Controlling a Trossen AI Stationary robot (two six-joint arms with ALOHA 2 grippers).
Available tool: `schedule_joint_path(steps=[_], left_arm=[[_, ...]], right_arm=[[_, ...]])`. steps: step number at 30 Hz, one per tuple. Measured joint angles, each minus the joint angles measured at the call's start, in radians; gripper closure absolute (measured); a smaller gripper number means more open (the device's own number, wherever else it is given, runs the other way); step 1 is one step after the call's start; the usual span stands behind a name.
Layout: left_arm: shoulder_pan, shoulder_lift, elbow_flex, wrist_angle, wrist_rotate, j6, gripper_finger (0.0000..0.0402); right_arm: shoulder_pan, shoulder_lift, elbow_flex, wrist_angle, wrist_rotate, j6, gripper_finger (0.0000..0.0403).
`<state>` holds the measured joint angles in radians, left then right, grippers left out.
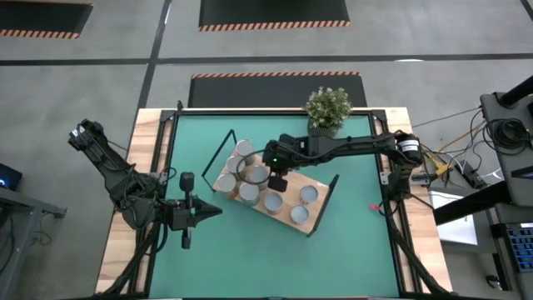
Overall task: Pick and place cans onto a shelf
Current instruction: Put the canned tomatoes on the shelf
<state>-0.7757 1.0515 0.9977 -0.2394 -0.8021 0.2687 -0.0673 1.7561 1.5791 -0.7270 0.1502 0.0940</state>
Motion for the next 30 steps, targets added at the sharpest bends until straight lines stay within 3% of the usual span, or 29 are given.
schedule_joint_path(steps=[12, 30], left_arm=[[0.0, 0.0, 0.0, -0.004, 0.0, 0.0, 0.0402], [0.0, 0.0, 0.0, 0.0, 0.0, 0.0, 0.0402]], right_arm=[[0.043, -0.058, 0.009, -0.092, -0.038, 0.062, 0.0394], [0.072, -0.018, -0.023, 0.018, -0.054, 0.053, 0.0394]])
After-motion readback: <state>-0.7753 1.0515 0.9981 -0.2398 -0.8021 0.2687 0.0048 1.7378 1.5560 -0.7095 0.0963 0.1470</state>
